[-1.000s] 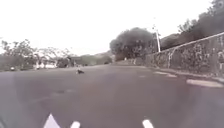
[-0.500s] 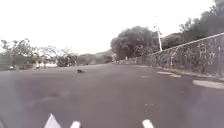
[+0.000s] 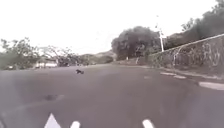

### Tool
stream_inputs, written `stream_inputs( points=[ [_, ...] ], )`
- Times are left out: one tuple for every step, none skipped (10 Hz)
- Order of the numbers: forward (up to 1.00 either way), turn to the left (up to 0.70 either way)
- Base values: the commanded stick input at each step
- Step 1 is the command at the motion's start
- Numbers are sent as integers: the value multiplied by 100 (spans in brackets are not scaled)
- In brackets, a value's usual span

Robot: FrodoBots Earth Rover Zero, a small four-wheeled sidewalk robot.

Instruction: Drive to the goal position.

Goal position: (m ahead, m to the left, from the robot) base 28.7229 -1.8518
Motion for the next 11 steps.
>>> stream_inputs(
  points=[
    [50, 0],
    [50, 0],
    [50, 0],
    [50, 0],
    [50, 0],
    [50, 0],
    [50, 0],
    [50, 0],
    [50, 0],
    [50, 0],
    [50, 0]
  ],
)
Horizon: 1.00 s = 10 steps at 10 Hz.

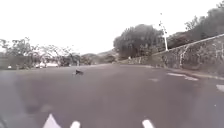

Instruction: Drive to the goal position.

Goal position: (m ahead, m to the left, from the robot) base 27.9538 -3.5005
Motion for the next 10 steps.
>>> stream_inputs(
  points=[
    [50, 0],
    [50, 0],
    [50, 0],
    [50, 0],
    [50, 0],
    [50, 0],
    [50, 0],
    [50, 0],
    [50, 0],
    [50, 0]
  ],
)
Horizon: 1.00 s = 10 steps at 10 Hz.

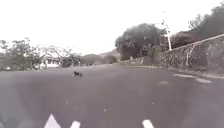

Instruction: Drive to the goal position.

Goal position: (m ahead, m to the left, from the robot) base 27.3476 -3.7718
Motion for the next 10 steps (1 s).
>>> stream_inputs(
  points=[
    [50, 0],
    [50, 0],
    [50, 0],
    [50, 0],
    [50, 0],
    [50, 0],
    [50, 0],
    [50, 0],
    [50, 0],
    [50, 0]
  ],
)
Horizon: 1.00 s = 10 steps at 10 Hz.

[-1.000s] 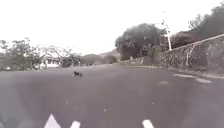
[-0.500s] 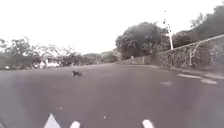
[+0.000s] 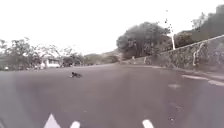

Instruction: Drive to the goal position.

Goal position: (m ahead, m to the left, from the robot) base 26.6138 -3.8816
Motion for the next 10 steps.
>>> stream_inputs(
  points=[
    [50, 0],
    [50, 0],
    [50, 0],
    [50, 0],
    [50, 0],
    [50, 0],
    [50, 0],
    [50, 0],
    [50, 0],
    [50, 0]
  ],
)
